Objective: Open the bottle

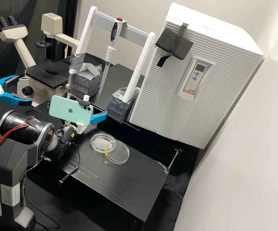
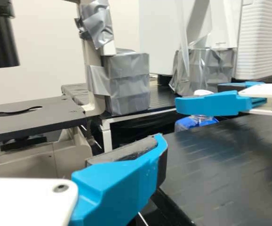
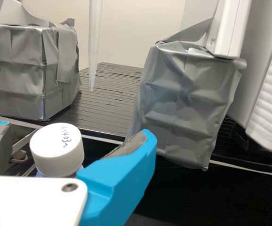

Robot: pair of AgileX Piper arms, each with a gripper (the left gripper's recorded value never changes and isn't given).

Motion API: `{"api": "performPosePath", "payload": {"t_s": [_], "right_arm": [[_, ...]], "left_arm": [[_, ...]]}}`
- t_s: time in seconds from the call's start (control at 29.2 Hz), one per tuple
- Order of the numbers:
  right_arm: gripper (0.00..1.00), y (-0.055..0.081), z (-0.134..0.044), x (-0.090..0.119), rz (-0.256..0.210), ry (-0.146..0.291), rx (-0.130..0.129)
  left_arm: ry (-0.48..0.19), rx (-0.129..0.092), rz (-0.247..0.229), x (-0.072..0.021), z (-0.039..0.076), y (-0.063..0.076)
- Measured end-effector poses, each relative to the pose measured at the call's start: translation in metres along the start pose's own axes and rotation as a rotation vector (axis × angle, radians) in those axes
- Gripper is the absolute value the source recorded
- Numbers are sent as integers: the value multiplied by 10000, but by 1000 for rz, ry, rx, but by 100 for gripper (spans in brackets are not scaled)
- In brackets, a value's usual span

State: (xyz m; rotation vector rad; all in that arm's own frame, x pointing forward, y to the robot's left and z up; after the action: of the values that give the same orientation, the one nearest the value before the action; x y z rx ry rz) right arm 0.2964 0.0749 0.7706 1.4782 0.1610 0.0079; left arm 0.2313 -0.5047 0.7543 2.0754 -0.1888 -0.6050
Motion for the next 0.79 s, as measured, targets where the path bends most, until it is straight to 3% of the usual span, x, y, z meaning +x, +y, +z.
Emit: {"api": "performPosePath", "payload": {"t_s": [0.79], "right_arm": [[0, -11, -50, 21, -8, 17, -2]], "left_arm": [[7, 3, -3, 27, -17, -7]]}}
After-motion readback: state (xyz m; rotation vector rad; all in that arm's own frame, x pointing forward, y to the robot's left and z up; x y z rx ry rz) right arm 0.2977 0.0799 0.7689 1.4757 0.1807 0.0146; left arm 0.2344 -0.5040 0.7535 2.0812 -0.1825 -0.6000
